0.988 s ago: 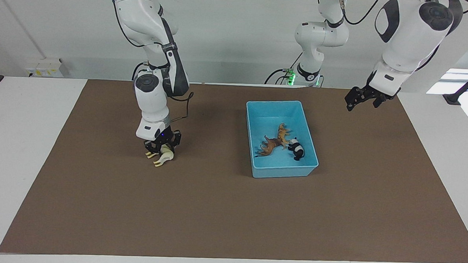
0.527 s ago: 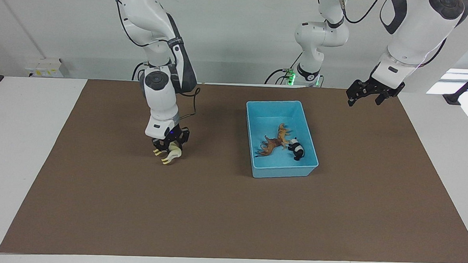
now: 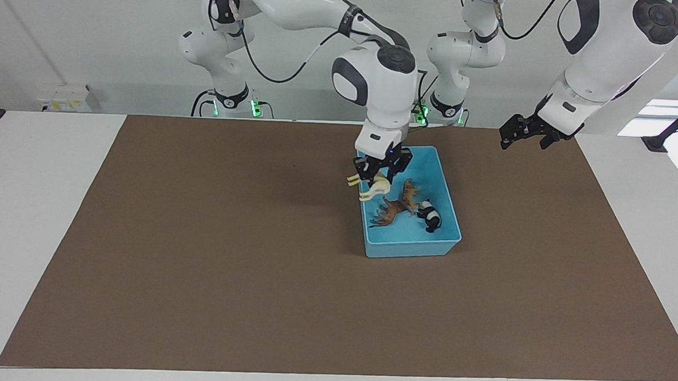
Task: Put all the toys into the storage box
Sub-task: 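Grasp the cream horse with the right gripper and drop it in the box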
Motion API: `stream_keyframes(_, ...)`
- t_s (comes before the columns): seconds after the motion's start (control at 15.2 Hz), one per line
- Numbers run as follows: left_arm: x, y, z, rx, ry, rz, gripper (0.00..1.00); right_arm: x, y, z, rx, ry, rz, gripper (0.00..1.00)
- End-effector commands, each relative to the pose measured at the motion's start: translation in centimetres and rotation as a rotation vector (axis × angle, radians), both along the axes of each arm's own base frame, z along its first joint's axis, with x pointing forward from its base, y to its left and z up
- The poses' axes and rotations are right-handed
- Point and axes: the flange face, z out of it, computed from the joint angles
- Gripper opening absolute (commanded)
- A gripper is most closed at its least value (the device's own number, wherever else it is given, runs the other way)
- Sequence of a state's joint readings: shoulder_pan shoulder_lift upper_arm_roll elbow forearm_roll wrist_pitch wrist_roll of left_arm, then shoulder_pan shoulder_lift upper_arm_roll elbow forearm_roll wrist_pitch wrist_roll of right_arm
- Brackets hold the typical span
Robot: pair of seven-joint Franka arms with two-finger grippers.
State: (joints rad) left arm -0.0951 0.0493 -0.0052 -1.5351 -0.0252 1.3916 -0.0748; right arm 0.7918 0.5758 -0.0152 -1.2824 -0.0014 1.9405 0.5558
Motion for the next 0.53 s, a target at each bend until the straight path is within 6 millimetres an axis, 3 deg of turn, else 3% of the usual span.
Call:
stream_keyframes(0.0,-0.4,0.5,0.6,-0.017,0.004,-0.016,1.0,-0.5,2.3,-0.4,0.03,-0.031,-0.068,0.82)
stream_keyframes(0.07,-0.2,0.5,0.8,-0.018,-0.015,-0.015,1.0,-0.9,2.4,-0.5,0.022,-0.014,-0.102,1.0)
stream_keyframes(0.26,0.2,-0.4,0.9,-0.02,-0.044,-0.022,1.0,-1.7,2.3,-0.3,-0.019,0.014,-0.157,1.0)
stream_keyframes(0.33,0.1,-0.5,1.0,-0.019,-0.047,-0.024,1.0,-0.8,1.2,0.7,-0.014,0.003,-0.177,1.0)
stream_keyframes(0.46,0.3,0.5,1.0,-0.019,-0.049,-0.011,1.0,2.8,-4.0,3.9,-0.023,-0.044,-0.245,1.0)
